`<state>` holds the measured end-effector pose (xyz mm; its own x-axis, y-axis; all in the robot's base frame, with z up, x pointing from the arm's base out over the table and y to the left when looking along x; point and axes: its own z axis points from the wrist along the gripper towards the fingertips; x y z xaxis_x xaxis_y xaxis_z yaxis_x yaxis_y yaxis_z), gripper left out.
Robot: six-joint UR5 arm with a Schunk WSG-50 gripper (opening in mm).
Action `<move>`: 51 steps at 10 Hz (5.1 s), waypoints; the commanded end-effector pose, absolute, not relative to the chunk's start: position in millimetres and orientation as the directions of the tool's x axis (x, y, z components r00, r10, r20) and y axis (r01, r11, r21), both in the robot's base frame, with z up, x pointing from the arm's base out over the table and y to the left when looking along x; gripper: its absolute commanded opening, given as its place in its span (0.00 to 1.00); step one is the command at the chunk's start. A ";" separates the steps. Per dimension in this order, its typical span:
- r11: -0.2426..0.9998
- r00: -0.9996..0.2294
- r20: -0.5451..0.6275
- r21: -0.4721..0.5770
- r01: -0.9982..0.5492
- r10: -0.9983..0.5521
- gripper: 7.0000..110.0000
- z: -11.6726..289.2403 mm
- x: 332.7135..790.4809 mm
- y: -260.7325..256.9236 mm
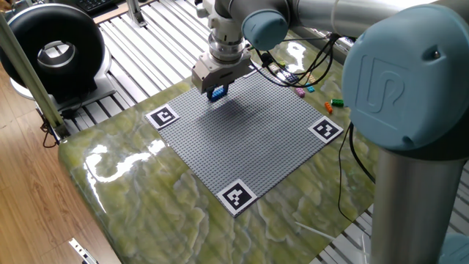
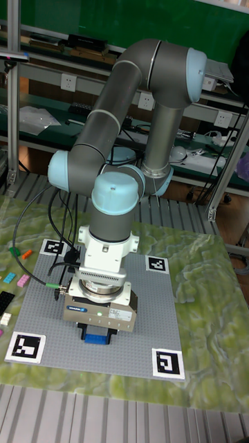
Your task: Stack small Lego blocks one on top of the other
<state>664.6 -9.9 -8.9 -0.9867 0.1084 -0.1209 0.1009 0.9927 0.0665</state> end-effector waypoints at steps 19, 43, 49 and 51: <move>0.990 -0.984 -0.118 0.073 0.123 0.131 0.00 -3.3 665.7 -4.6; 0.998 -0.983 -0.180 0.036 -0.054 -0.046 0.00 66.3 683.3 14.3; 0.998 -0.990 -0.137 -0.063 -0.017 -0.026 0.00 23.1 684.9 -15.2; 1.000 -0.987 -0.159 -0.003 0.002 0.002 0.00 15.5 687.7 -16.3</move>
